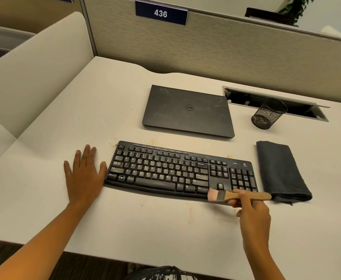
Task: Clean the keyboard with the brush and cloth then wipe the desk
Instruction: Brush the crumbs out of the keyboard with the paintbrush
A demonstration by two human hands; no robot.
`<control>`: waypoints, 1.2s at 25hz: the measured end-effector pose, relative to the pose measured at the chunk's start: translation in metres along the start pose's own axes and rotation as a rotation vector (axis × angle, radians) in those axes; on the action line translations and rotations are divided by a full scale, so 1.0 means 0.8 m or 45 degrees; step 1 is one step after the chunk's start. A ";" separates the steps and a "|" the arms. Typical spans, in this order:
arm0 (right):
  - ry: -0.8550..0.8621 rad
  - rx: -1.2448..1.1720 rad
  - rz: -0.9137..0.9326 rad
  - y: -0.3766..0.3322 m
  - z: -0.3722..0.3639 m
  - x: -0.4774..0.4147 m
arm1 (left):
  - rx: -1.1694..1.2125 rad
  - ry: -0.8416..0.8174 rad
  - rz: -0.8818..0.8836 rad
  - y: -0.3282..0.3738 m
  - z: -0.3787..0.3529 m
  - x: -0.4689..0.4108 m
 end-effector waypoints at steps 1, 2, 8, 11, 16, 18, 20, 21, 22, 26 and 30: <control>0.007 -0.009 -0.007 -0.001 0.000 -0.002 | 0.002 -0.002 0.003 0.000 0.000 0.000; -0.021 -0.008 -0.006 -0.001 0.000 -0.003 | -0.003 -0.001 0.002 0.000 0.000 0.001; 0.010 -0.114 0.087 0.001 0.002 0.005 | 0.011 -0.014 0.009 0.000 0.000 0.000; -0.068 0.006 0.303 -0.008 -0.006 0.022 | 0.019 -0.006 0.019 0.001 0.001 0.001; -0.308 0.446 0.819 -0.036 -0.009 0.026 | 0.018 -0.014 0.020 0.002 0.002 0.000; -0.350 0.518 0.959 -0.042 -0.016 0.027 | 0.017 -0.019 0.022 0.002 0.003 0.000; -0.435 0.616 1.036 -0.043 -0.024 0.026 | 0.017 -0.024 0.020 0.003 0.003 0.001; -0.465 0.673 1.068 -0.042 -0.027 0.024 | 0.020 -0.024 0.021 0.002 0.003 0.001; -0.473 0.708 1.097 -0.043 -0.028 0.022 | 0.022 -0.023 0.021 0.002 0.003 0.001; -0.448 0.688 1.247 -0.037 -0.024 0.029 | 0.014 -0.021 0.021 0.002 0.003 0.000; -0.411 0.625 1.228 -0.035 -0.019 0.032 | 0.010 -0.015 0.016 0.002 0.003 0.001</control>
Point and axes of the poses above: each hand's wrist, its own x-axis away from the middle knuckle, its own z-axis out of the back of the hand, y = z × x, the point moved 4 cm from there along -x, towards the middle knuckle, and after that the axes turned 13 degrees about -x, right-handed, at the moved point
